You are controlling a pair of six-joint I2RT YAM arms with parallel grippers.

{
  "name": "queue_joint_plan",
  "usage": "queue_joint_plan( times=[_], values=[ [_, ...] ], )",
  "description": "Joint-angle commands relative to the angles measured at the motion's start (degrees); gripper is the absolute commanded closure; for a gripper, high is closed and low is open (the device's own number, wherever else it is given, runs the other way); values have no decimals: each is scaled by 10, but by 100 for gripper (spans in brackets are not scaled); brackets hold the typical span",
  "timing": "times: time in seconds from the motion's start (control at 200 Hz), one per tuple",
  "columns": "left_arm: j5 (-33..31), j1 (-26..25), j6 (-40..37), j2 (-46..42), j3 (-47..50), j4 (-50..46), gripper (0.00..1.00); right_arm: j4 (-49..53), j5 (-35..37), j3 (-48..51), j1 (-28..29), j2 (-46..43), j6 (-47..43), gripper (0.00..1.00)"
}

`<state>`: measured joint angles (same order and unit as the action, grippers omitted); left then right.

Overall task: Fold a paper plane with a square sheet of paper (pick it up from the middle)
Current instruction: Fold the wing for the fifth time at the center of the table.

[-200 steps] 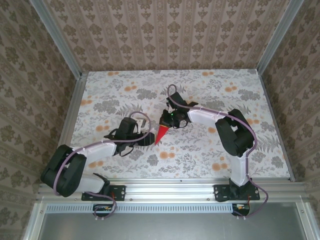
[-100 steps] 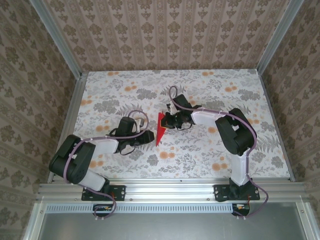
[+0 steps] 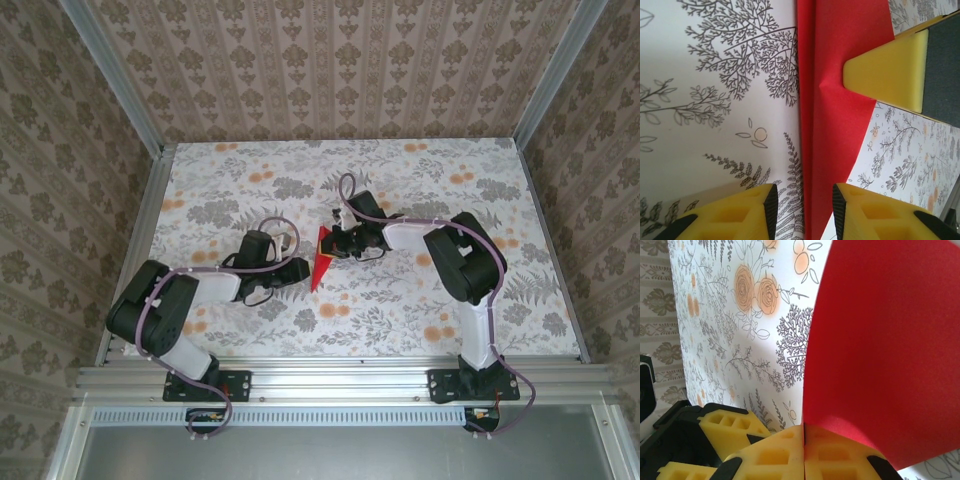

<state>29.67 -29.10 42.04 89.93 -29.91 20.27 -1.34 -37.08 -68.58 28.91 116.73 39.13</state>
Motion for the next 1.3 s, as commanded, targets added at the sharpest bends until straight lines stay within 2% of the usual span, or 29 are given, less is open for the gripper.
queue_joint_plan(
  times=[0.0,0.29,0.58,0.84,1.075,1.295],
  values=[
    [23,5,8,11,-19,21,64,-35,-27,17,-8,11,-3,93],
    [26,-4,-29,7,-15,6,62,-83,-38,39,-17,9,20,93],
    [-57,-57,-107,-3,-36,-84,60,-90,-31,44,-20,15,36,93],
    [-175,-101,-127,-9,-62,-137,74,-96,-28,45,-21,19,45,93],
    [-276,-134,-140,-11,-73,-175,82,-100,-27,46,-21,20,50,93],
    [-345,-168,-153,-5,-92,-208,89,-101,-25,48,-22,22,51,93]
  ],
)
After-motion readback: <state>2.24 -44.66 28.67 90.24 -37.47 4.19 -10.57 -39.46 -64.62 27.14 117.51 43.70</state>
